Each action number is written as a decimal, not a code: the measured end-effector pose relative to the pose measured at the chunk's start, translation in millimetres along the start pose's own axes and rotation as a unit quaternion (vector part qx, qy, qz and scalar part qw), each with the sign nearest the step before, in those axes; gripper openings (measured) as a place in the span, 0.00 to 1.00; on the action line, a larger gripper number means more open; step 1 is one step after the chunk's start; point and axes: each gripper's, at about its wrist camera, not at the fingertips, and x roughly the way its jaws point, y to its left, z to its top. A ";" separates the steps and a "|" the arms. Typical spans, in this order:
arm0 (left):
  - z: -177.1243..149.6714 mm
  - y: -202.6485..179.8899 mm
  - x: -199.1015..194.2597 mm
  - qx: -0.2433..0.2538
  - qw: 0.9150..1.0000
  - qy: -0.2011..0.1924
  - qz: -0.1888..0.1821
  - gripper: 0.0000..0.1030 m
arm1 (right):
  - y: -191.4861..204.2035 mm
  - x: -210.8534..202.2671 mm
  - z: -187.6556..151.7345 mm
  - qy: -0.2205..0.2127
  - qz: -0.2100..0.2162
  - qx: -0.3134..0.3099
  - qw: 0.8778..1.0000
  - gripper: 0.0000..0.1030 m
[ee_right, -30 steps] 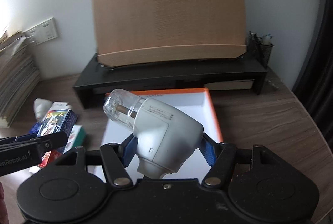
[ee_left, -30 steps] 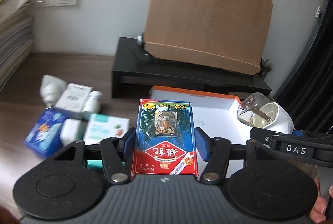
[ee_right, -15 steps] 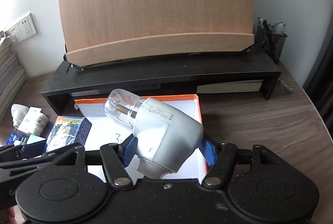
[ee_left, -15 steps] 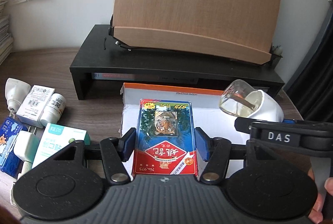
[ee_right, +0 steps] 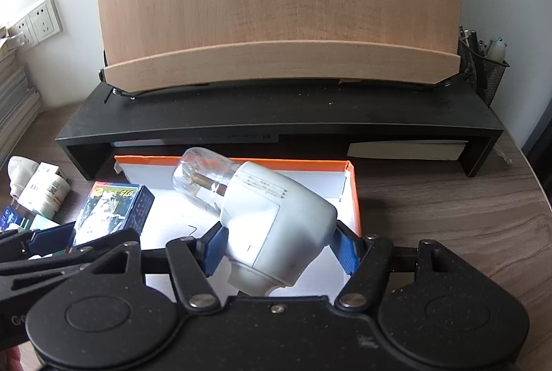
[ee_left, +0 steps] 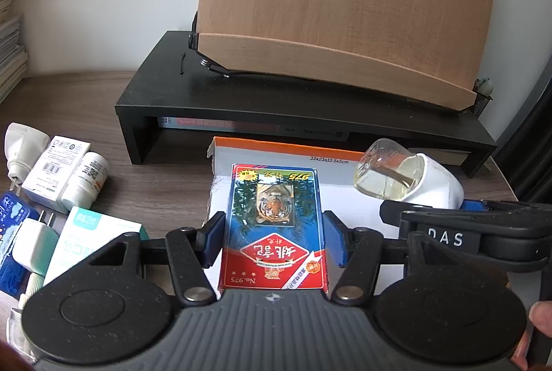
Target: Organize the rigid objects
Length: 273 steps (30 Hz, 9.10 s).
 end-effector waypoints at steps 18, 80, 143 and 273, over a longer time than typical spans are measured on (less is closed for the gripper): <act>0.2 -2.3 27.9 0.007 1.000 0.012 -0.008 0.58 | -2.9 21.9 3.2 0.010 -0.018 0.000 1.000 0.76; -51.5 161.6 -136.2 -0.054 0.995 -0.007 0.082 0.85 | 175.1 -108.6 -70.9 -0.039 0.038 -0.033 0.998 0.87; -36.0 222.1 -78.4 -0.009 0.997 0.038 0.062 0.85 | 215.7 -76.3 -60.7 -0.018 0.027 -0.021 0.999 0.88; -70.4 133.3 -127.1 0.014 1.000 -0.019 -0.001 0.59 | 166.1 -121.8 -87.8 -0.031 -0.014 0.042 0.999 0.81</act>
